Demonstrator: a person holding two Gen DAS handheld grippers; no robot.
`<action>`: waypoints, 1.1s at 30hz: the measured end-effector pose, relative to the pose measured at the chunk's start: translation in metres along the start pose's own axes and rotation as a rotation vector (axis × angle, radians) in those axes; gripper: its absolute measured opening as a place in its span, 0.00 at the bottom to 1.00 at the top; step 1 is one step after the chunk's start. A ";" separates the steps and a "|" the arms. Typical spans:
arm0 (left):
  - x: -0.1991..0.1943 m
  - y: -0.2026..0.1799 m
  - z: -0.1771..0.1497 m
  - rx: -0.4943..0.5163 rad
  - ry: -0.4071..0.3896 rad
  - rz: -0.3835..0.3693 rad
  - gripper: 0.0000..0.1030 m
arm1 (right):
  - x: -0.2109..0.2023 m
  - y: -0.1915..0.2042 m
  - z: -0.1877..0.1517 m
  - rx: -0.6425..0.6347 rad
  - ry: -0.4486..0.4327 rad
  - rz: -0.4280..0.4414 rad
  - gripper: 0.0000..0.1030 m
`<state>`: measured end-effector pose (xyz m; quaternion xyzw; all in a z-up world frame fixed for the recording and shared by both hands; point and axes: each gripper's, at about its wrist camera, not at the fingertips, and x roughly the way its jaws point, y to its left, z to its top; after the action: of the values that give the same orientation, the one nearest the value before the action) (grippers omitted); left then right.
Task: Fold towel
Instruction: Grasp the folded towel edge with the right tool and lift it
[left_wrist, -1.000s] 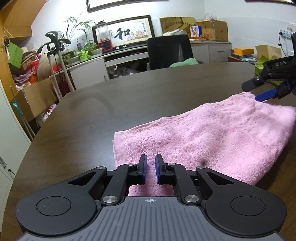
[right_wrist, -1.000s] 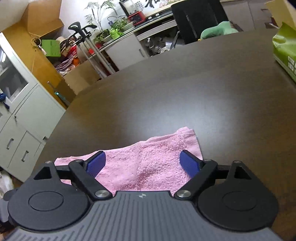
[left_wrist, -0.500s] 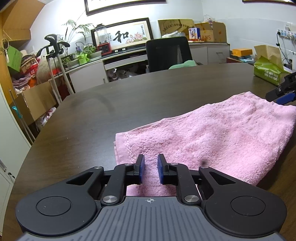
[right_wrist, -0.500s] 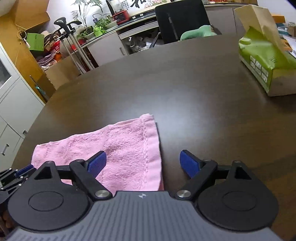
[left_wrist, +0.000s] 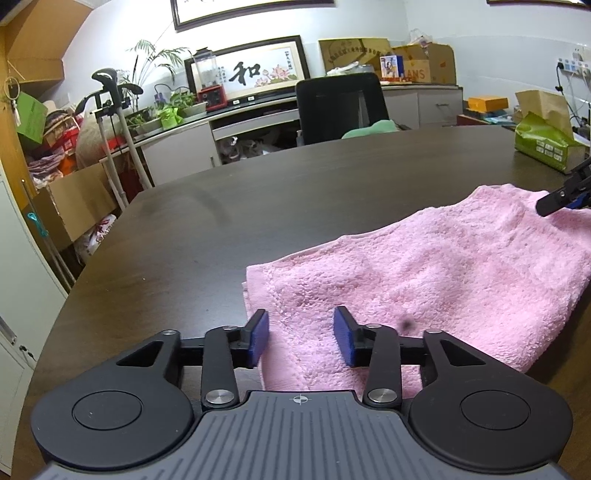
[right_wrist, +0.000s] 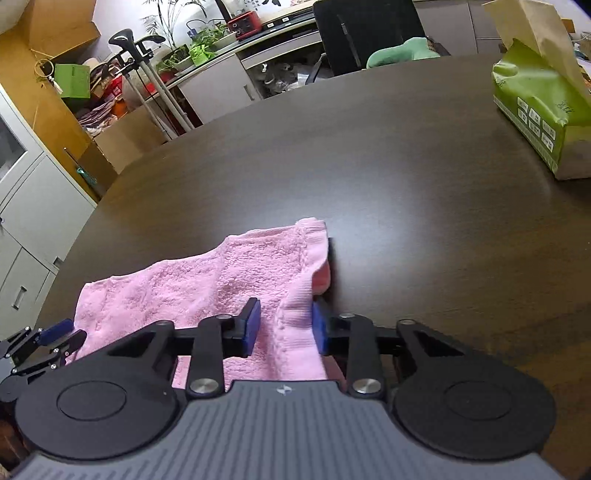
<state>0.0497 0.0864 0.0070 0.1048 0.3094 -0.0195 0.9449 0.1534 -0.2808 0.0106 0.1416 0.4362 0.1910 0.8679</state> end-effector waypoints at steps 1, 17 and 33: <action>0.000 0.001 0.000 -0.002 0.001 0.001 0.48 | -0.001 -0.001 -0.001 0.002 -0.003 -0.010 0.15; -0.013 0.023 0.005 -0.060 -0.042 0.035 0.57 | -0.055 0.019 -0.024 0.044 -0.146 0.070 0.07; -0.030 0.016 -0.029 0.167 -0.064 0.005 0.56 | -0.076 0.103 -0.017 -0.082 -0.178 0.142 0.07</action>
<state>0.0102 0.1069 0.0045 0.1832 0.2763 -0.0463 0.9423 0.0761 -0.2223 0.0966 0.1527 0.3379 0.2564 0.8926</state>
